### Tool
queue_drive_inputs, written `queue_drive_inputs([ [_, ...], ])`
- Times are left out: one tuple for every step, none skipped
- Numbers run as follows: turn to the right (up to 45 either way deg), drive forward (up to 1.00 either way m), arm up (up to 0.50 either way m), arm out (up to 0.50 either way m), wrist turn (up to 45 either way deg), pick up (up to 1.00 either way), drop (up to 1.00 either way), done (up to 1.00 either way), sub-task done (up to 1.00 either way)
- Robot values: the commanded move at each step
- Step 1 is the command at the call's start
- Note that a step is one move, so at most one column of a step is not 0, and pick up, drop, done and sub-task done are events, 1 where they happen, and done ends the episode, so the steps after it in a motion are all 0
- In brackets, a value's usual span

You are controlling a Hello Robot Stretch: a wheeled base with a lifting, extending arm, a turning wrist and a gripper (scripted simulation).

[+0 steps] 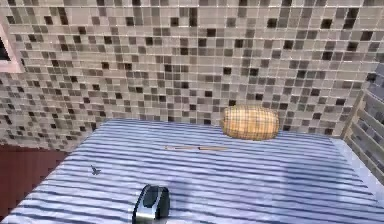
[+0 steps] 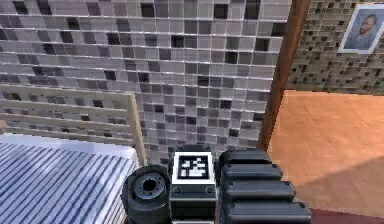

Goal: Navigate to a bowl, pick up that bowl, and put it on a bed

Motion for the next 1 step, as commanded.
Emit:
queue_drive_inputs([
  [45.0,0.00,0.00,0.00,0.0,0.00,0.00,0.00,0.00],
])
